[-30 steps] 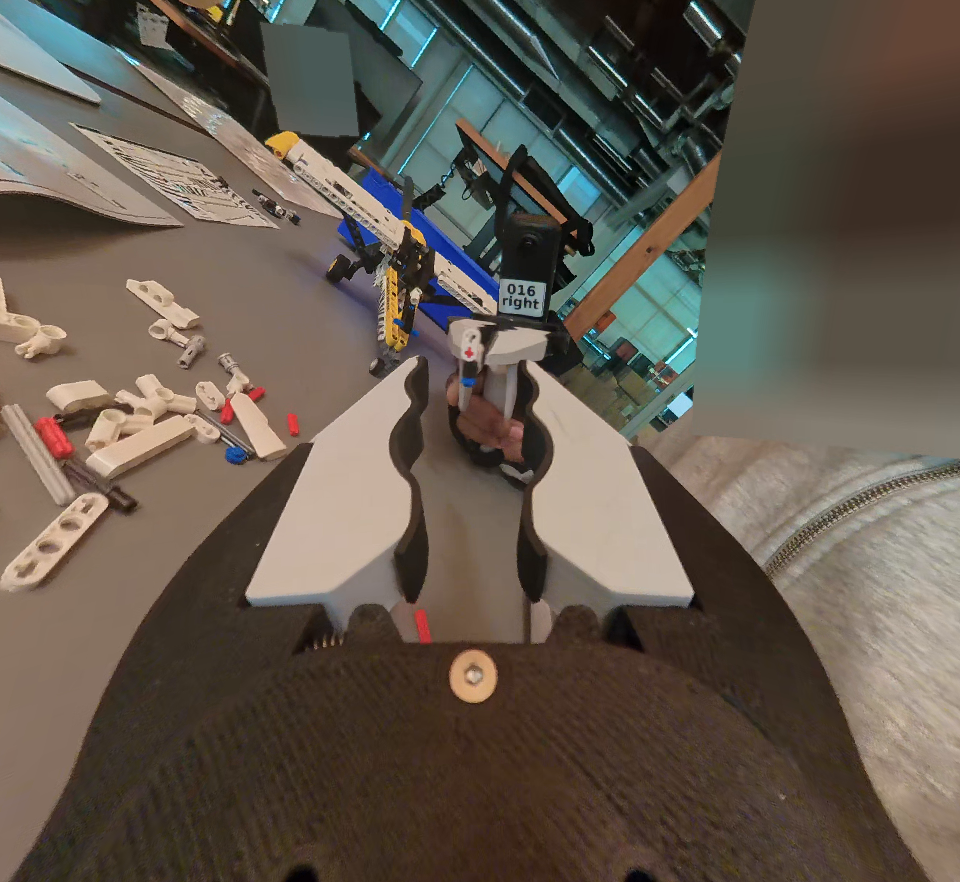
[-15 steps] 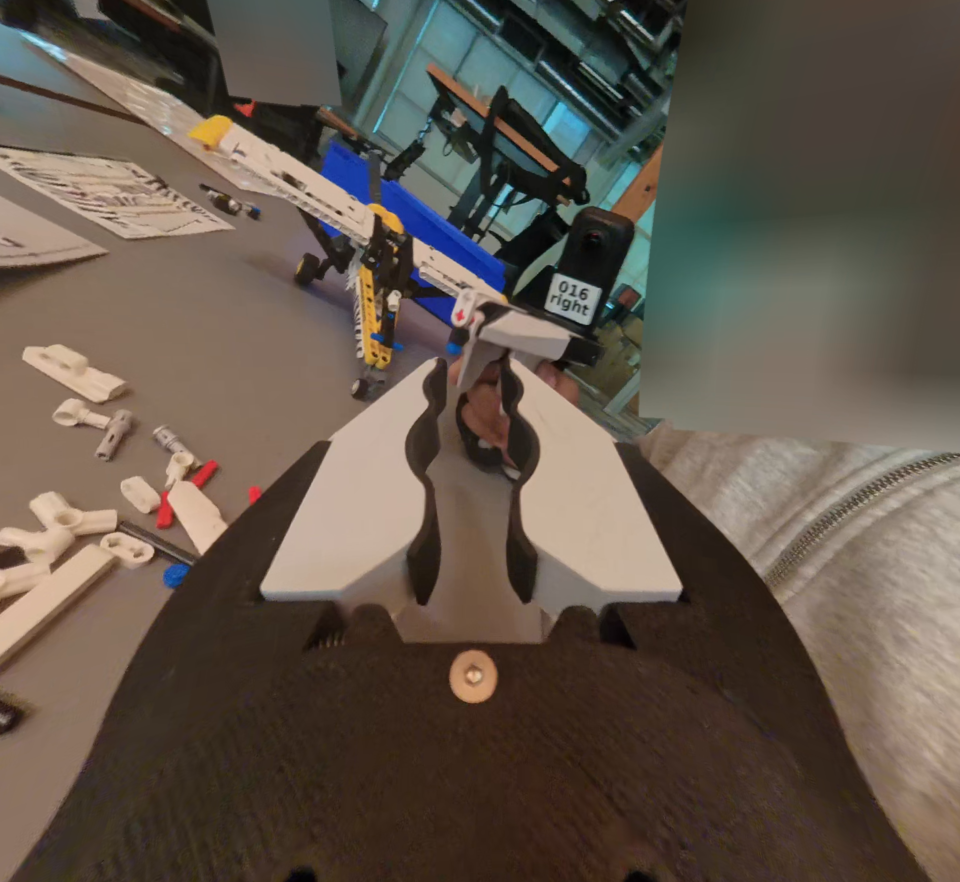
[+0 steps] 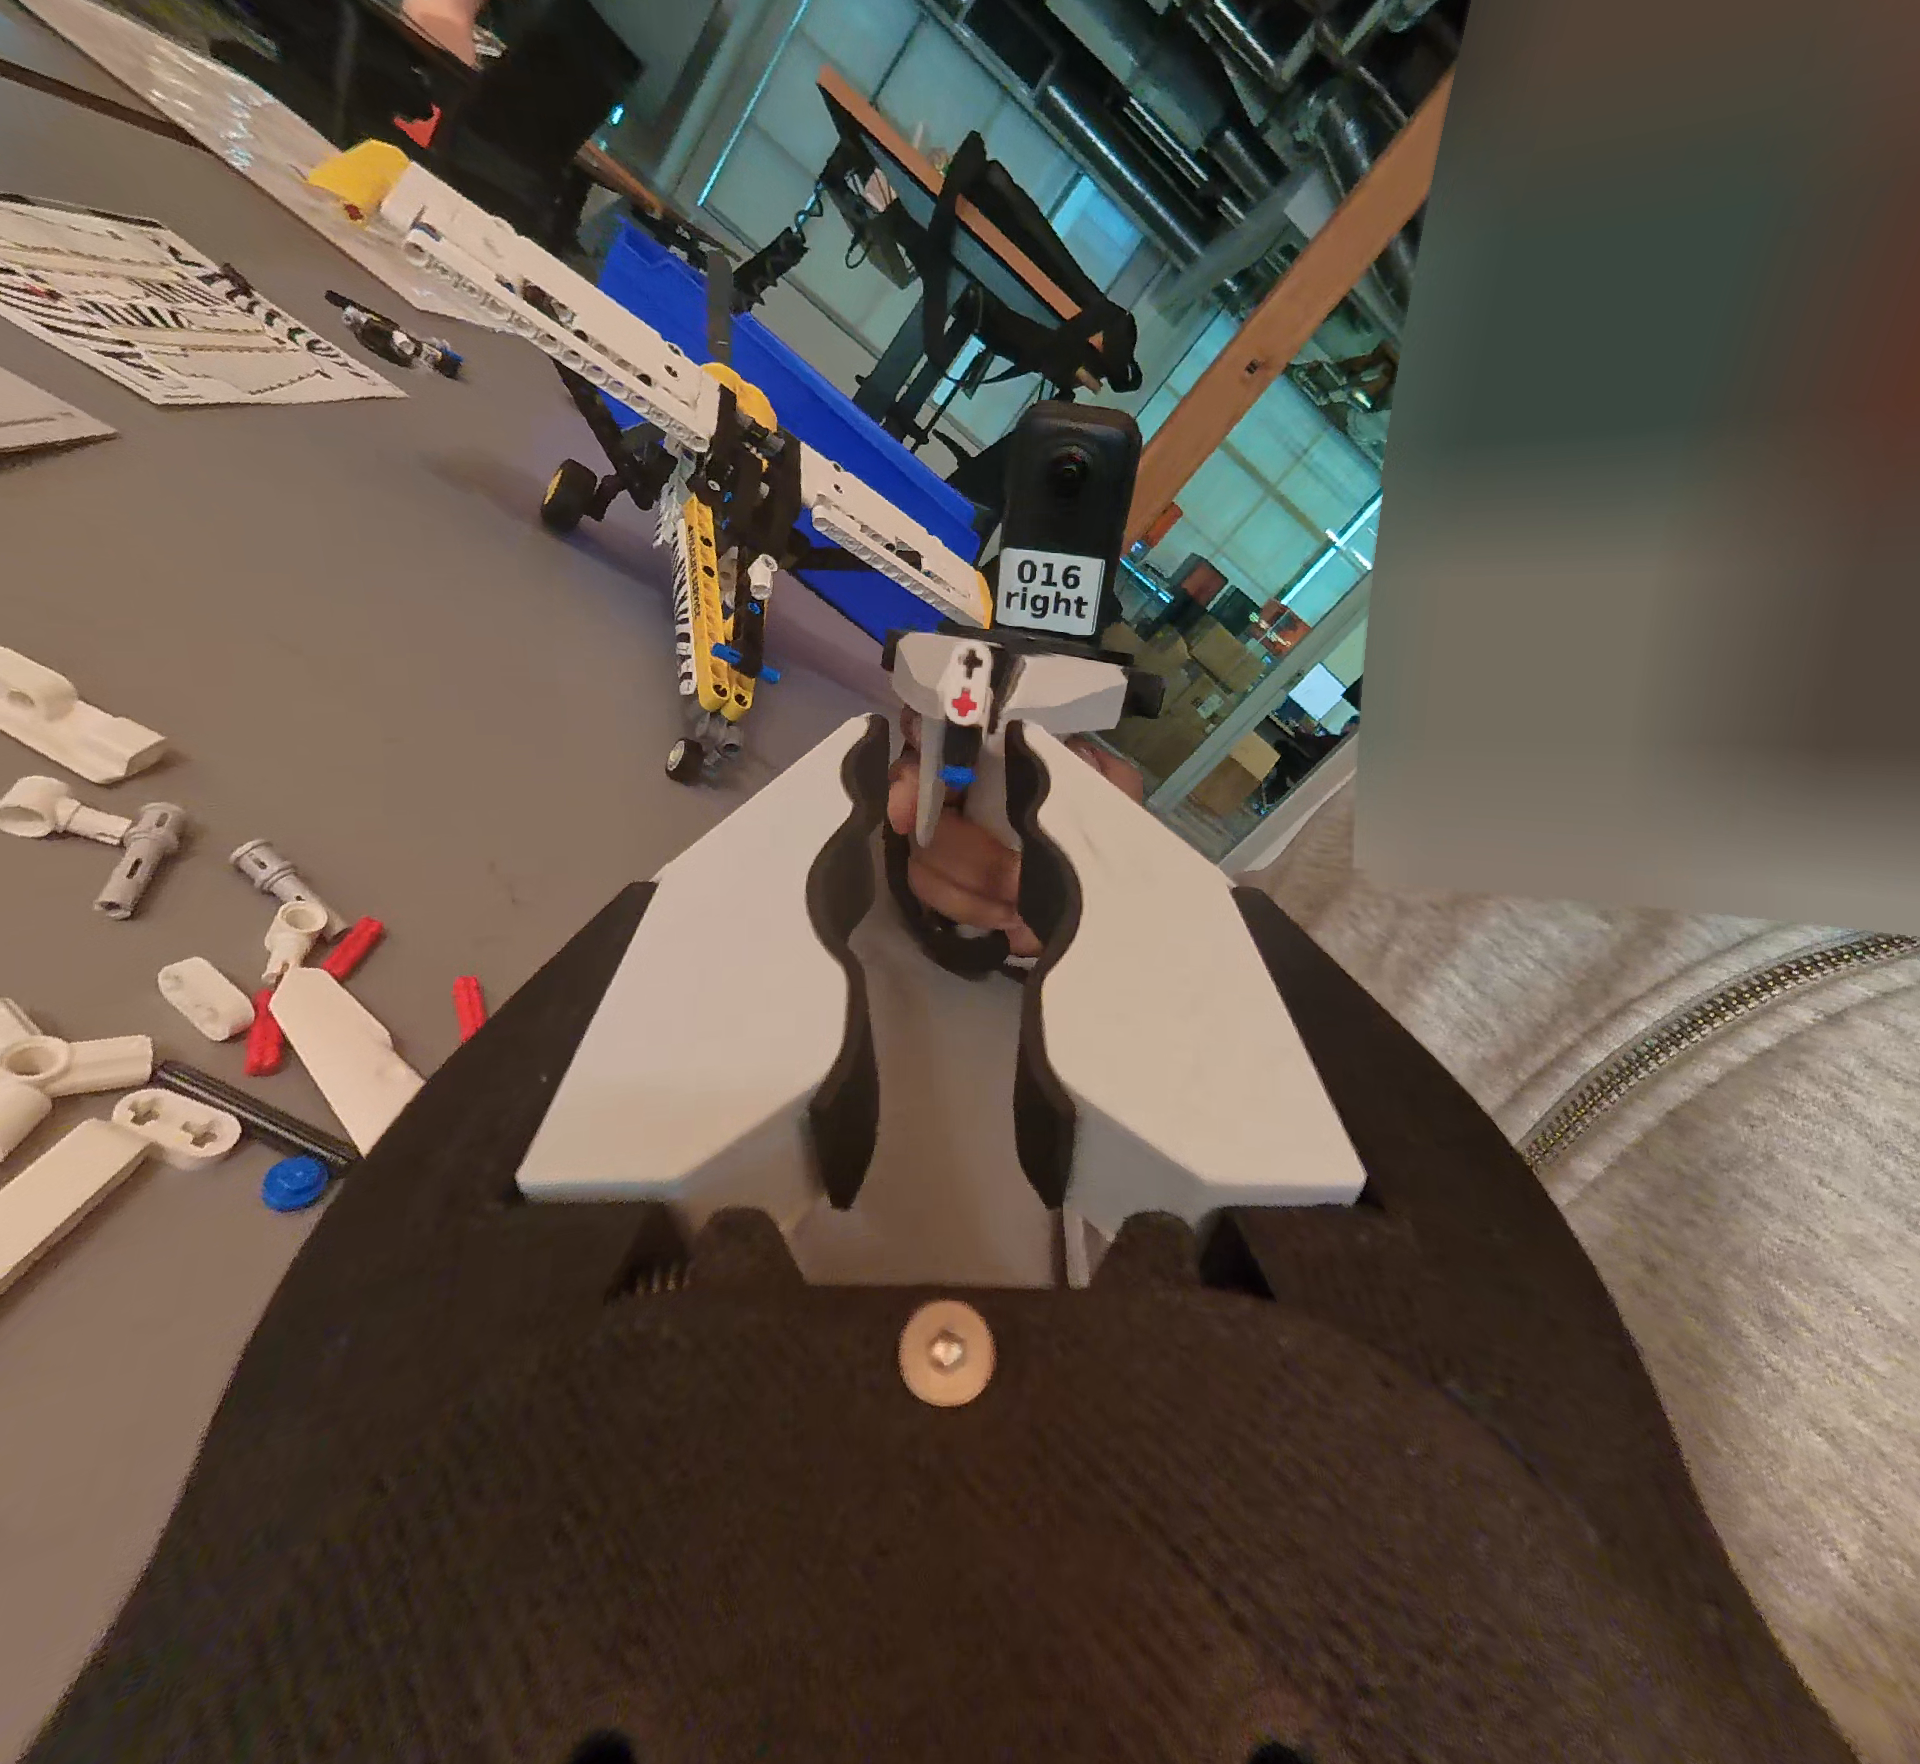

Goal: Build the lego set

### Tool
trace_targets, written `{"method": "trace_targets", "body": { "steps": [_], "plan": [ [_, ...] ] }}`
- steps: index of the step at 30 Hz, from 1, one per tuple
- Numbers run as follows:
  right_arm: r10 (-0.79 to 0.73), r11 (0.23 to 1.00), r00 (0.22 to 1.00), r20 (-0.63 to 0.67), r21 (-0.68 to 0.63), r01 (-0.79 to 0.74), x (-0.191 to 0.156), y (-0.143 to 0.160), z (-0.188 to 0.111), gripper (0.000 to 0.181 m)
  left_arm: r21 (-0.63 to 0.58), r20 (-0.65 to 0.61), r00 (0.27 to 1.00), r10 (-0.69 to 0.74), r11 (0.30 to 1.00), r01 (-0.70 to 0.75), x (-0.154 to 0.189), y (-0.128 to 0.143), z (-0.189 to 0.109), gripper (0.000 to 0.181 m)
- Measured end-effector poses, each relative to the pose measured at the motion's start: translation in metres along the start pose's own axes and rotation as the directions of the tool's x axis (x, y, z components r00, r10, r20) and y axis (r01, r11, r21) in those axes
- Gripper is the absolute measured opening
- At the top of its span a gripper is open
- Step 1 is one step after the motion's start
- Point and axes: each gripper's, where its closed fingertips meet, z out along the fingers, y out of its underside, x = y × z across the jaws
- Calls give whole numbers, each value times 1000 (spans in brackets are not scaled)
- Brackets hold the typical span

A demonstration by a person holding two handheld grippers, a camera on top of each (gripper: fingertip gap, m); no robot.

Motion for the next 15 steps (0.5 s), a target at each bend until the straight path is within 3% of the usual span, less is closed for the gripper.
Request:
{"method": "trace_targets", "body": {
  "steps": [15],
  "plan": [
    [19, 999, 999, 50, -44, -17, -5, 6, 6, 5, 22, -96, 990, -101, 994, 104, 8, -1, -5, 5]
  ]
}}
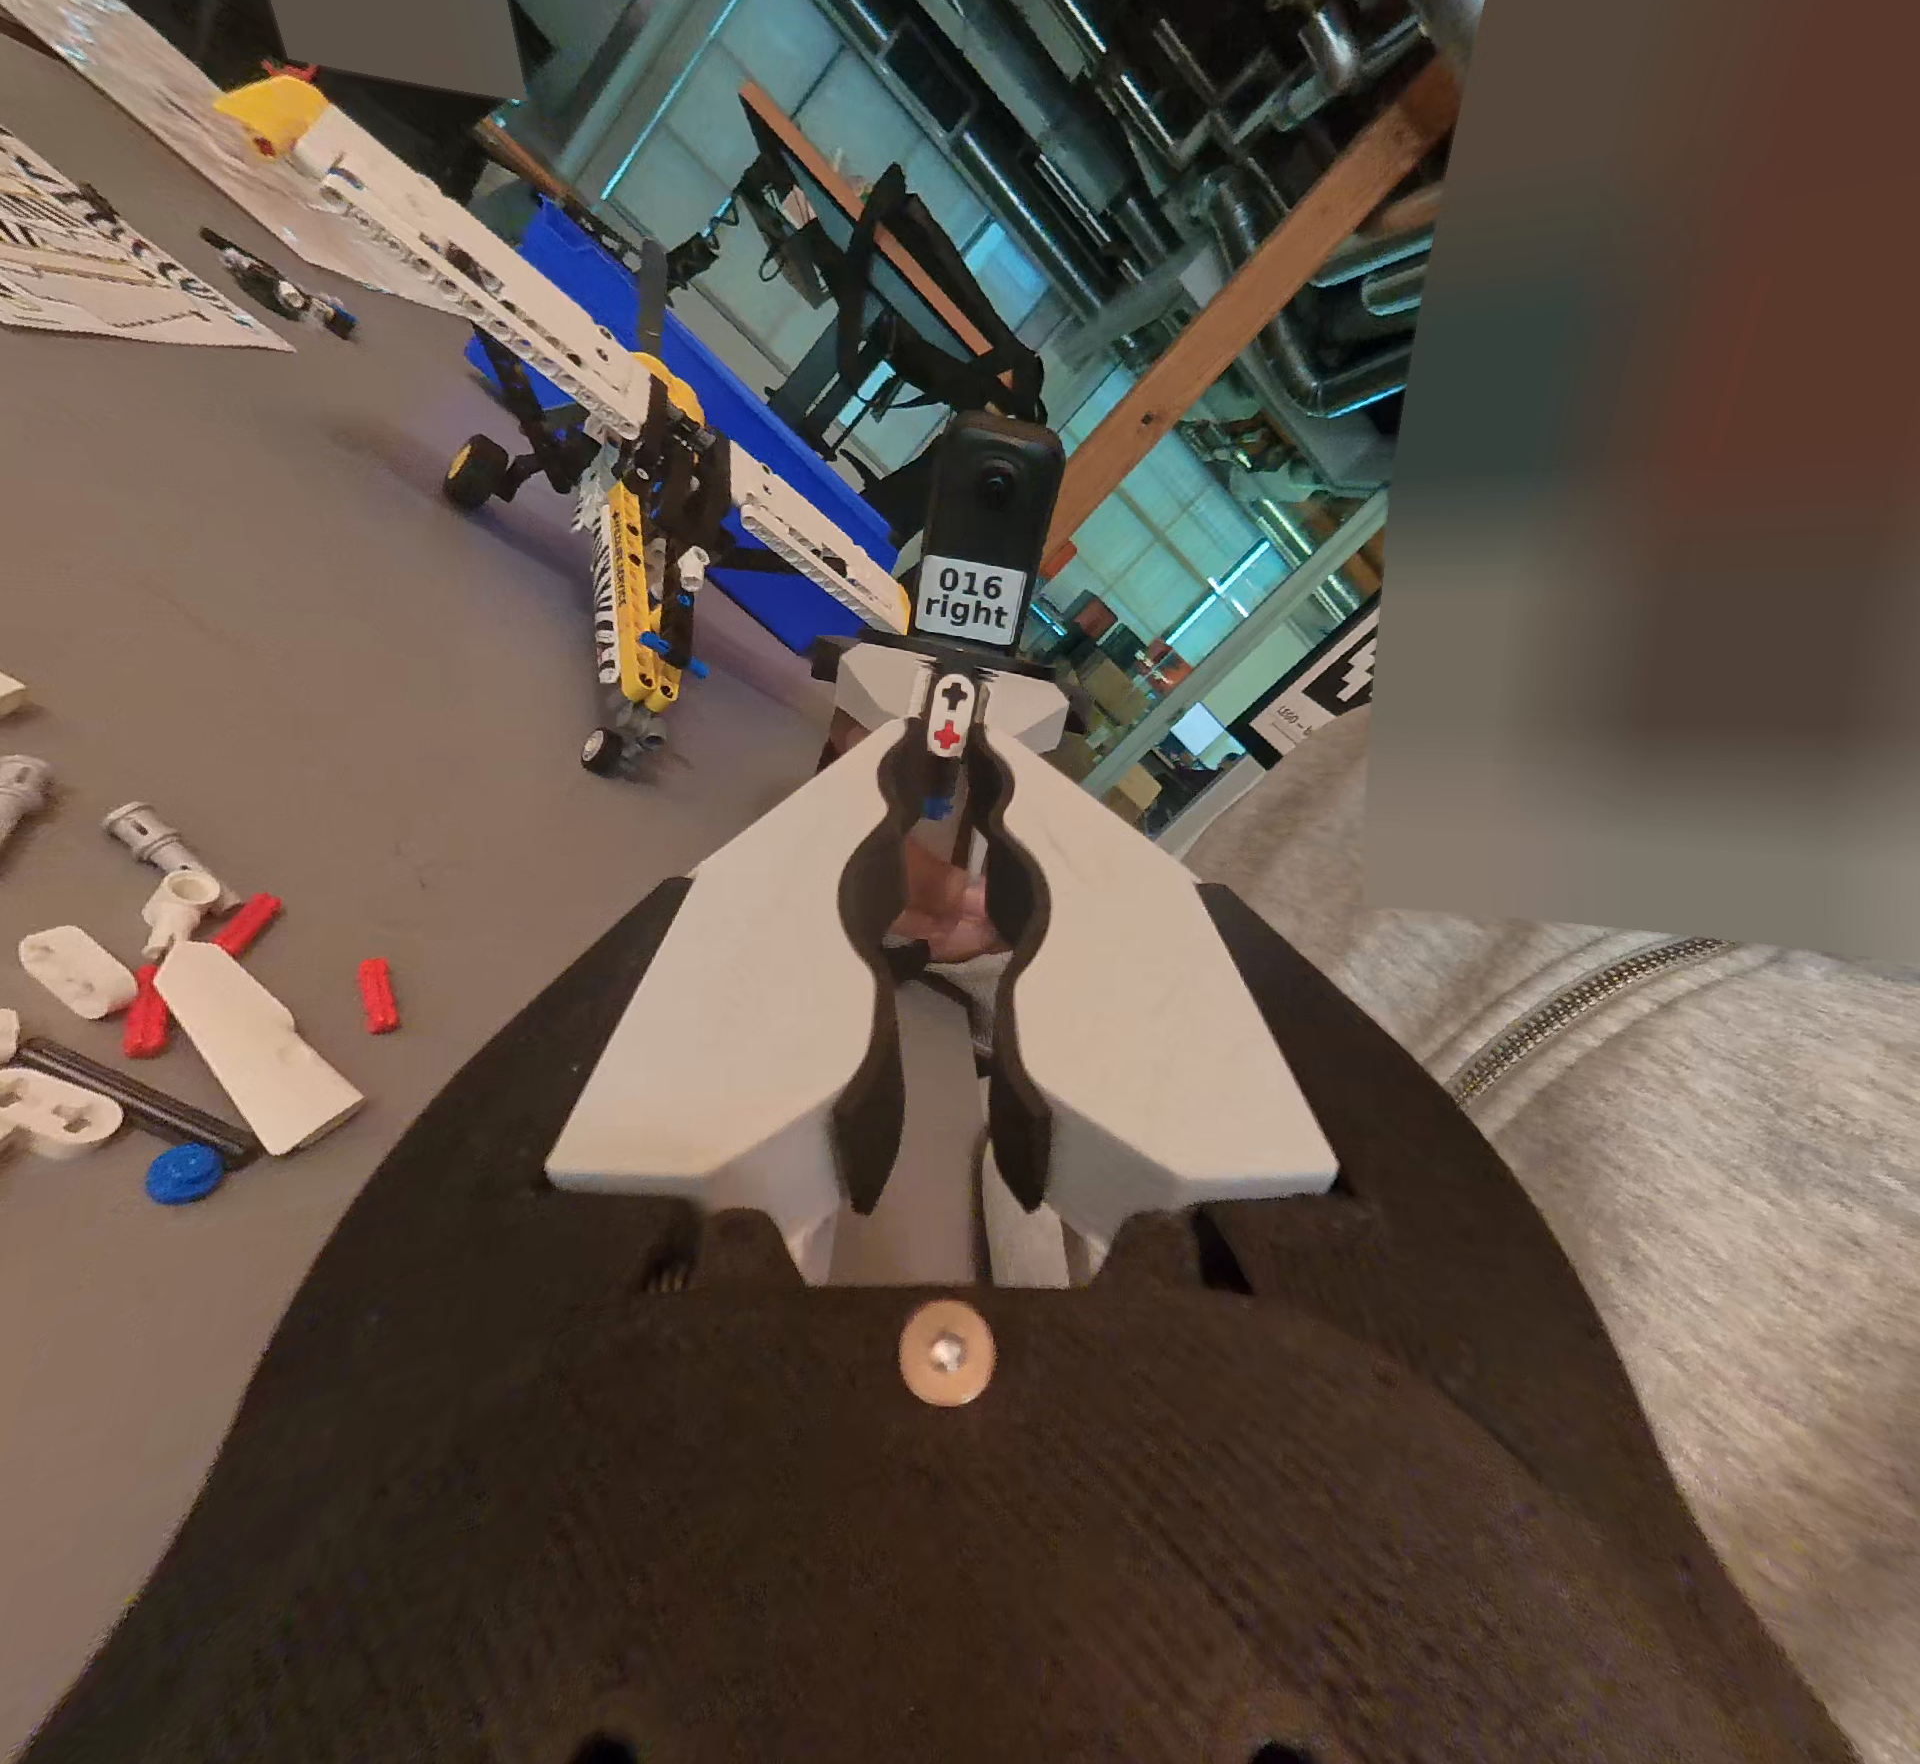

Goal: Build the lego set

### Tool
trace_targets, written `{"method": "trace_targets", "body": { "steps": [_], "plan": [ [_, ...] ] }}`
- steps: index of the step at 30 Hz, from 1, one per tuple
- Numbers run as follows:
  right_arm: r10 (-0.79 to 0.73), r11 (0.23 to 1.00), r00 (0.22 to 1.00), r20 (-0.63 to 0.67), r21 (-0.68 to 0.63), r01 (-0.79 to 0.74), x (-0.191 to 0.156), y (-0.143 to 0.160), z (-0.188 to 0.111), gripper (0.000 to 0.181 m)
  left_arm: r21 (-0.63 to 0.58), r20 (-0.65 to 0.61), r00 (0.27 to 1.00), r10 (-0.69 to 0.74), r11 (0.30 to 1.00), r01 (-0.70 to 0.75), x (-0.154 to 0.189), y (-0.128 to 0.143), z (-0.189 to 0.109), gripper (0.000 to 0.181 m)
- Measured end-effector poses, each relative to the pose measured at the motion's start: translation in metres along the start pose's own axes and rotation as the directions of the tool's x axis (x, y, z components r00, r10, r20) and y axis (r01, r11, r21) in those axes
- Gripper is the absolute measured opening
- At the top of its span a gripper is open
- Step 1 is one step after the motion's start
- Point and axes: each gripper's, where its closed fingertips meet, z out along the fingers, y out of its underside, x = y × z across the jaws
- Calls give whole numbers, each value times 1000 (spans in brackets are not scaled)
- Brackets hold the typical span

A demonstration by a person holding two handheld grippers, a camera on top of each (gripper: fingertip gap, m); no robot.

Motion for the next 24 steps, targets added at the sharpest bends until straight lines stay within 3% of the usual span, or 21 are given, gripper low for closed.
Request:
{"method": "trace_targets", "body": {
  "steps": [24],
  "plan": [
    [37, 998, 999, 18, -54, -36, -2, 9, 0, 5, -52, -39, 996, -79, 996, 77, 1, 7, 2, 5]
  ]
}}
